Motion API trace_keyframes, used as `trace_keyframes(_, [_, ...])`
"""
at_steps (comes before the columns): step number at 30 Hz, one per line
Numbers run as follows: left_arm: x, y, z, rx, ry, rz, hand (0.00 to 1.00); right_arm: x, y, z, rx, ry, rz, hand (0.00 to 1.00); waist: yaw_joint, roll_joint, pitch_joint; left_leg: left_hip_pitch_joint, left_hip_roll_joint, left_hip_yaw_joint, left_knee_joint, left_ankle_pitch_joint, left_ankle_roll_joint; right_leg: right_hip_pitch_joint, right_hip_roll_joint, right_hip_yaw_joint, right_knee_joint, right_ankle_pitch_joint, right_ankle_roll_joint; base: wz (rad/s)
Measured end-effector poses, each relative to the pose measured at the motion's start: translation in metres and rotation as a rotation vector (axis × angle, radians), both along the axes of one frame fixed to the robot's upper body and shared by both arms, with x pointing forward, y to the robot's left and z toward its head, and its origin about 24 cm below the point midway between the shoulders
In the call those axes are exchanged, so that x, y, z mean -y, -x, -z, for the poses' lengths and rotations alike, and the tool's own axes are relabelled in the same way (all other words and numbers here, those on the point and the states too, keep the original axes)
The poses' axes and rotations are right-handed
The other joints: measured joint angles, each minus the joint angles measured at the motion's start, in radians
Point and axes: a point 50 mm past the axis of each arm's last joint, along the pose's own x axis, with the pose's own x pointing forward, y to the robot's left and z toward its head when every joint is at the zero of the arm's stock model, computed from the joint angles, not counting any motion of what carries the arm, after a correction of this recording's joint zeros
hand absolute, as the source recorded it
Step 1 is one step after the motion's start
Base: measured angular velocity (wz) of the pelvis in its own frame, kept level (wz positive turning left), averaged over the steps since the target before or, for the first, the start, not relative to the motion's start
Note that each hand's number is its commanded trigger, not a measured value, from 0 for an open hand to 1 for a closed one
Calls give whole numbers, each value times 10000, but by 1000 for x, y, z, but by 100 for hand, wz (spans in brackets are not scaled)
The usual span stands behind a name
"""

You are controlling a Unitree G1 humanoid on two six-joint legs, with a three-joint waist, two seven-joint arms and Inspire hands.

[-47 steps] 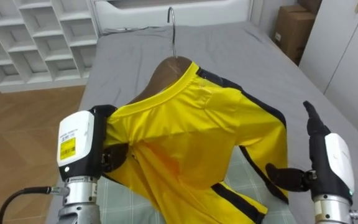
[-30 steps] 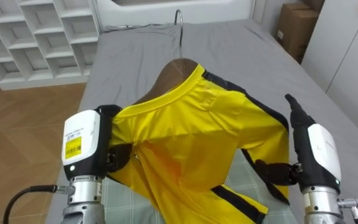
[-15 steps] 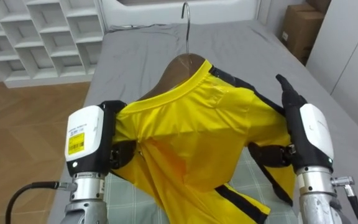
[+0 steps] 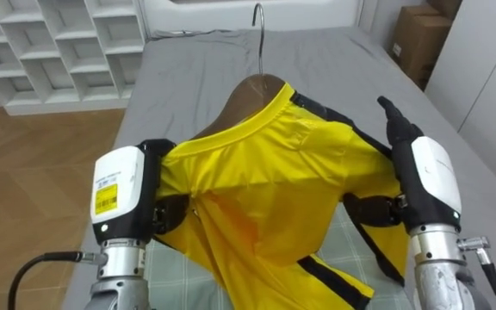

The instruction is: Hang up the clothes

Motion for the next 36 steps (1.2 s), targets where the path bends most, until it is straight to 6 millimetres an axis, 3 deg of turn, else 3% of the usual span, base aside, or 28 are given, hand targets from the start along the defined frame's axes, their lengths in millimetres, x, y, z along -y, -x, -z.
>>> trace_keyframes(17, [6,0,-4,205,-1050,361,100,-5,0,5,-120,1486,-232,0,252,-111,6,1,-6,2,0,0,0,-4,-4,7,-10,-1,2,0])
trace_keyframes(26, [13,1,-14,637,-1410,726,100,-4,0,6,-321,1704,-368,0,260,-214,70,-3,-6,-1,7,0,0,1,-8,0,-9,-1,2,0])
trace_keyframes(36, [19,-4,-21,803,-2010,1046,100,-3,-2,9,-544,1812,-436,0,285,-271,88,-182,-10,-175,62,1,1,-93,-13,-123,-11,-1,2,3])
